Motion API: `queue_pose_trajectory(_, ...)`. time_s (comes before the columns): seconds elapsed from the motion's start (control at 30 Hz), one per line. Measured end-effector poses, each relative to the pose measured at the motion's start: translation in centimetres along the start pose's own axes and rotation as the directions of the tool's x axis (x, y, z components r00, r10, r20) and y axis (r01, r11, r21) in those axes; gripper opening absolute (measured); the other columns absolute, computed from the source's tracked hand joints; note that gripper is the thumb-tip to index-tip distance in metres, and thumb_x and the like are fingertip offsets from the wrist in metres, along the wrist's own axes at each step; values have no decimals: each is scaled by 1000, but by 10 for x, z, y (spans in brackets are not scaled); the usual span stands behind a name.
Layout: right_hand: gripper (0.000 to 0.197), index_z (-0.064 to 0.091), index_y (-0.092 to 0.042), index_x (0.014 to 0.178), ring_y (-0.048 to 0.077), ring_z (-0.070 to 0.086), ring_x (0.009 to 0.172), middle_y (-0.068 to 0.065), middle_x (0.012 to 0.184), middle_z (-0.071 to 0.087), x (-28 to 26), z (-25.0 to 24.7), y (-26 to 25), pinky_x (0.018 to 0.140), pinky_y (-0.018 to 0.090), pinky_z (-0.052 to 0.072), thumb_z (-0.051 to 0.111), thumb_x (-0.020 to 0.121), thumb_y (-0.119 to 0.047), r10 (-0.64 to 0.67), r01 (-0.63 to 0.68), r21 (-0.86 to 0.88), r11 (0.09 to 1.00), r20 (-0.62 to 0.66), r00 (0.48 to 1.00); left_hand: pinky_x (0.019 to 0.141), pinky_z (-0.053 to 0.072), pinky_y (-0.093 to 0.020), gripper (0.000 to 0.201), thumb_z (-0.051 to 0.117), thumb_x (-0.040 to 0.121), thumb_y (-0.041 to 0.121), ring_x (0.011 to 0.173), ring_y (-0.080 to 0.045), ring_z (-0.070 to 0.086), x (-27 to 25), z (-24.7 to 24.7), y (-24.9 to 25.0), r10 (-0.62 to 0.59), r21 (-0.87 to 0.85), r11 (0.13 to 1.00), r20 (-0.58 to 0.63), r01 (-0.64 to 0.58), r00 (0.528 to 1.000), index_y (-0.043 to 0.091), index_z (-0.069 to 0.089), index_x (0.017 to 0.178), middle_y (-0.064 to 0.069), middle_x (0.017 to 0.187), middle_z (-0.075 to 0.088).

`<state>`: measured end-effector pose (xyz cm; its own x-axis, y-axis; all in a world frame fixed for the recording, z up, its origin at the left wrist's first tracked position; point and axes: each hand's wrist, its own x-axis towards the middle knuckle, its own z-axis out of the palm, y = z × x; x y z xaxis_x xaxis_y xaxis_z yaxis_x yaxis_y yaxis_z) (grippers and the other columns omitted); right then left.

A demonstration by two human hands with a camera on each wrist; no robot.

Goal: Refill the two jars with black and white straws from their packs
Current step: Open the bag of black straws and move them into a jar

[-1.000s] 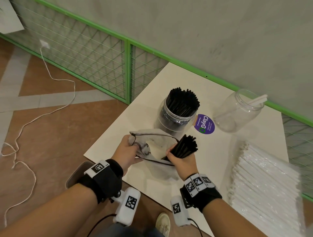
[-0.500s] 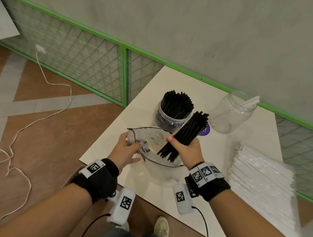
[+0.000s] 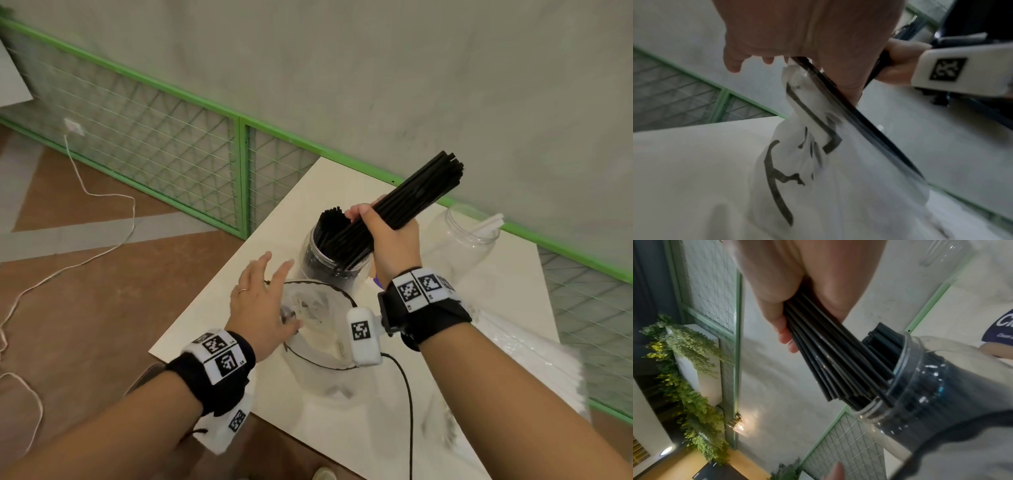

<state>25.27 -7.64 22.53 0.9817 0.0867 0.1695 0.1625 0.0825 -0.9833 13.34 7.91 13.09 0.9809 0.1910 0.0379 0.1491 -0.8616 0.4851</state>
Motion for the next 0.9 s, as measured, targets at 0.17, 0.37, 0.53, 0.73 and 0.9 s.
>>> queue_pose_trajectory(0.17, 5, 63, -4, 81, 28, 69, 86, 11, 78, 71, 19, 6, -2, 94, 53, 51, 66, 82, -8, -3, 6, 110, 994, -24, 1000, 99, 42, -40, 93, 69, 76, 41, 131, -30, 24, 17, -4, 11, 141, 193, 969, 84, -155, 986, 35, 8, 146, -3, 154, -3)
queue_pose_trajectory(0.37, 7, 60, 2, 90, 25, 68, 83, 11, 78, 69, 25, 1, 3, 91, 49, 54, 64, 86, -2, 4, -4, 96, 995, 1, 1000, 84, 50, -35, 98, 69, 77, 26, 120, -28, 34, 41, -6, 24, 182, 243, 946, 159, -217, 970, 38, 2, 146, -4, 146, 10)
queue_pose_trajectory(0.53, 6, 58, -4, 84, 26, 64, 79, 4, 70, 66, 27, -3, 3, 90, 48, 52, 61, 88, -1, 15, -17, 134, 991, 12, 1000, 88, 49, -37, 94, 70, 76, 20, 120, -28, 33, 51, -5, 30, 158, 200, 960, 184, -194, 970, 36, 9, 146, -4, 141, 16)
queue_pose_trajectory(0.73, 27, 63, -22, 68, 24, 62, 77, 3, 69, 64, 26, -4, 6, 89, 47, 52, 61, 87, -4, 13, -16, 57, 998, 52, 999, 89, 47, -35, 92, 68, 77, 19, 121, -28, 32, 50, -3, 30, 165, 171, 966, 181, -196, 970, 32, 10, 147, -4, 144, 17)
queue_pose_trajectory(0.9, 22, 66, -27, 68, 28, 67, 82, 3, 73, 68, 31, -2, 14, 93, 53, 50, 64, 86, -14, -6, 14, -116, 993, 69, 998, 90, 47, -36, 91, 68, 77, 20, 121, -27, 32, 51, -2, 31, 163, 150, 970, 179, -191, 970, 31, 12, 147, -2, 145, 19)
